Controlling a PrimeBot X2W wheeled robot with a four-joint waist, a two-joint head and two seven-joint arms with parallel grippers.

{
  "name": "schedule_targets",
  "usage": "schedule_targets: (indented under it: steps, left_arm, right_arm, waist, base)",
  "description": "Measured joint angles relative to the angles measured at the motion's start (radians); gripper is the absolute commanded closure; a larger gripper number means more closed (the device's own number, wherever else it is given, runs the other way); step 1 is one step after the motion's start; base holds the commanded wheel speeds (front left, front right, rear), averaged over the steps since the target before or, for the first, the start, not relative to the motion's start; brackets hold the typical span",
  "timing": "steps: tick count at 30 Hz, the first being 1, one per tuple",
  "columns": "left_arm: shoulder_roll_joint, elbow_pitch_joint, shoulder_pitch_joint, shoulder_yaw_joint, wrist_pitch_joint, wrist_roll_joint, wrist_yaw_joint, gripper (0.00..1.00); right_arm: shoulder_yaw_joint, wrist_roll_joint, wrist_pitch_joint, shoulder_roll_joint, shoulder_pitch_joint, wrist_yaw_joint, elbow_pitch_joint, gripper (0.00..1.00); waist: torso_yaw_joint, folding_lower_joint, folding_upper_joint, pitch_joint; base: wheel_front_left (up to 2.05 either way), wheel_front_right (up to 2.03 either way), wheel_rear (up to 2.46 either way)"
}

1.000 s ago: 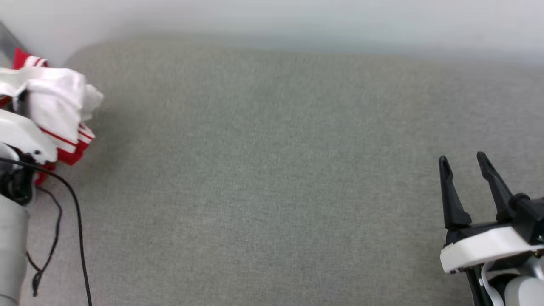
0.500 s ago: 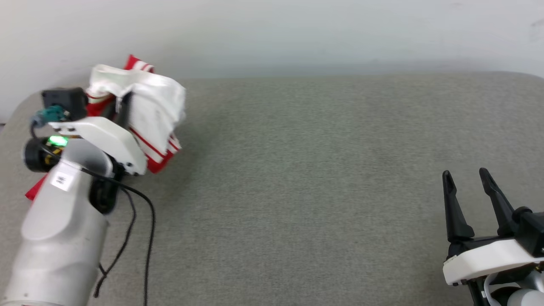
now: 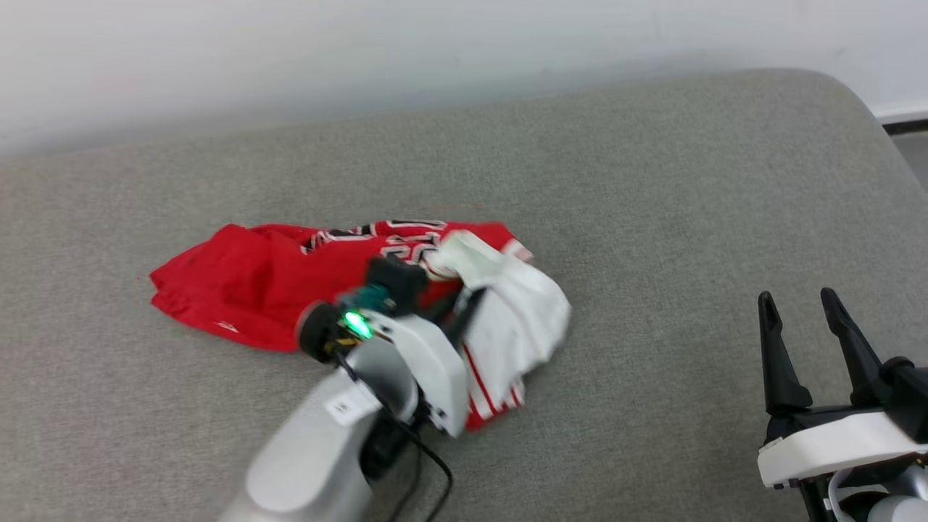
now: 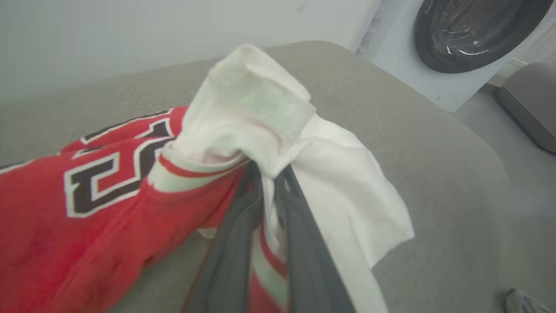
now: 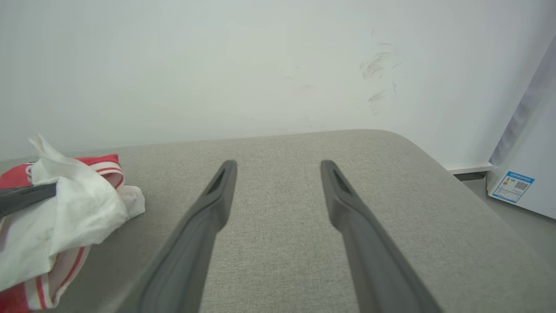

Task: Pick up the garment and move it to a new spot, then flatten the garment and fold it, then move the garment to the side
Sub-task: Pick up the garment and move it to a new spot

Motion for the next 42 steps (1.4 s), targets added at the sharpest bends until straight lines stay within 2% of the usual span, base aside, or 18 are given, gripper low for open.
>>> schedule_targets:
  steps: [7,14,15,16,17,21,25,33,42]
  left_arm:
    - [-0.042,-0.080,0.097,-0.174,0.041,0.010,-0.004,1.00]
    - [-0.036,-0.082,0.120,-0.258,0.034,0.021,-0.005,1.00]
    - [-0.035,-0.081,0.120,-0.265,0.025,0.021,-0.005,0.80]
    - [-0.036,-0.080,0.120,-0.270,0.020,0.021,-0.005,0.15]
    - [-0.036,-0.078,0.120,-0.276,0.012,0.021,-0.005,0.00]
    - [-0.037,-0.091,0.117,-0.272,-0.067,0.026,-0.005,0.00]
    - [-0.038,-0.115,0.115,-0.246,-0.151,0.037,0.019,0.00]
    - [-0.013,-0.160,0.143,-0.126,-0.283,0.023,0.112,0.00]
    - [0.039,-0.220,0.222,0.059,-0.312,0.027,0.205,0.00]
  right_arm:
    - [0.002,0.003,-0.009,0.000,-0.020,0.000,-0.002,0.00]
    - [-0.002,0.002,-0.015,0.000,-0.038,0.000,0.002,0.00]
    - [-0.002,-0.001,-0.015,0.000,-0.038,0.000,0.003,0.00]
    - [-0.005,-0.001,-0.015,0.000,-0.039,0.000,0.003,0.00]
    - [-0.006,-0.004,-0.014,0.000,-0.039,0.000,0.004,0.00]
    - [-0.003,-0.016,-0.003,0.000,-0.037,0.000,0.006,0.00]
    - [-0.005,-0.023,0.010,0.000,-0.029,0.000,0.005,0.00]
    - [-0.008,-0.030,0.038,0.000,0.014,0.000,-0.007,0.00]
    - [-0.001,-0.038,0.067,0.000,0.048,0.000,-0.017,0.00]
  waist:
    - [-0.023,0.0001,0.0000,0.065]
    - [-0.015,0.0001,0.0000,0.102]
    - [-0.010,0.0001,0.0000,0.101]
    - [-0.006,0.0001,0.0000,0.099]
    - [-0.001,0.0001,0.0000,0.095]
    - [0.014,0.0001,0.0000,0.063]
    - [0.033,0.0001,0.0000,0.022]
    - [0.083,0.0001,0.0000,-0.045]
    - [0.133,0.0001,0.0000,-0.089]
  base:
    - [0.00,0.00,0.00]
    - [0.00,0.00,0.00]
    - [0.00,0.00,0.00]
    - [0.00,0.00,0.00]
    - [0.00,0.00,0.00]
    - [0.00,0.00,0.00]
    - [0.00,0.00,0.00]
    - [0.00,0.00,0.00]
    - [0.00,0.00,0.00]
